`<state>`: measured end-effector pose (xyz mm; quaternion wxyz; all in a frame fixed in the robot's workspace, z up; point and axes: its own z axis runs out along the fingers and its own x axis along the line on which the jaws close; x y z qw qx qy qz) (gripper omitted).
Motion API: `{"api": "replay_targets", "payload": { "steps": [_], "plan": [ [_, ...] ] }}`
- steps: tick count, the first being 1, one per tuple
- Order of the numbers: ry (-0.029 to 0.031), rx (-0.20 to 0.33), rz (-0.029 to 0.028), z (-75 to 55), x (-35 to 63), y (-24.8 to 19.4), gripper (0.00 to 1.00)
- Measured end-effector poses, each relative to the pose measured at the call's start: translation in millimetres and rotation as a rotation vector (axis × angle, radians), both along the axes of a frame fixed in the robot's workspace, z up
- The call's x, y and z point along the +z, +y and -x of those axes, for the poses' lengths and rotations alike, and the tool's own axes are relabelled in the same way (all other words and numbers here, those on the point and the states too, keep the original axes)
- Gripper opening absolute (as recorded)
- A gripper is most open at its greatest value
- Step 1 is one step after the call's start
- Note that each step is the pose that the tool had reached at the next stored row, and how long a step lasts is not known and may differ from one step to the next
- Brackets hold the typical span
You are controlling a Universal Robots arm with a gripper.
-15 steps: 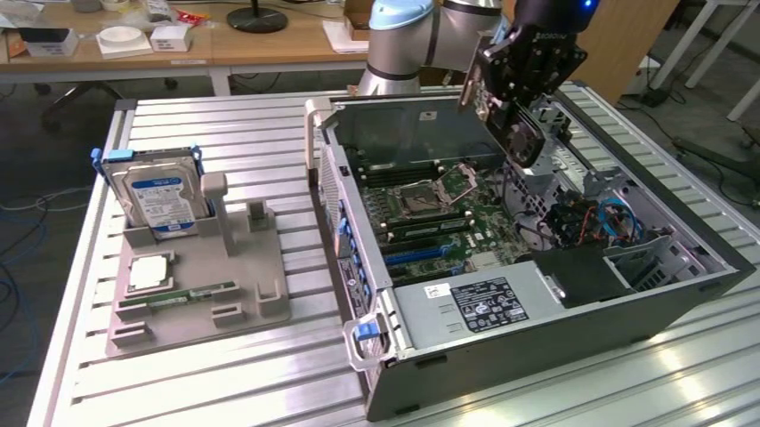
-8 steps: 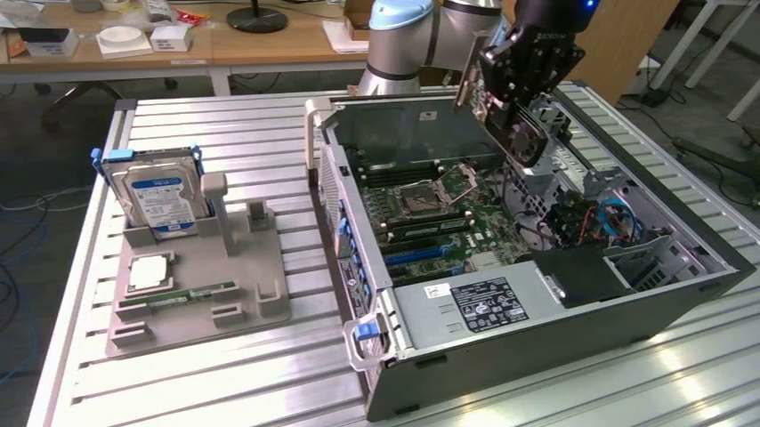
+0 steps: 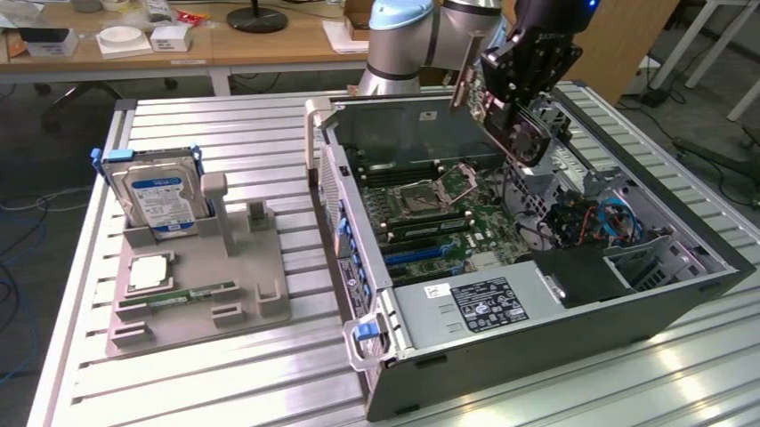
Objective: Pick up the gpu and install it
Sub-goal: 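Insert the gpu into the slot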
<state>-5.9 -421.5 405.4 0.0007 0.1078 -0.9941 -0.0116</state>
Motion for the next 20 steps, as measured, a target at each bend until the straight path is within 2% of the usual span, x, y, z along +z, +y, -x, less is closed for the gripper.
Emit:
{"api": "replay_targets", "payload": {
  "steps": [20],
  "plan": [
    [0.0,0.145,-0.001,0.1,0.0,-0.4,0.26]
  ]
}}
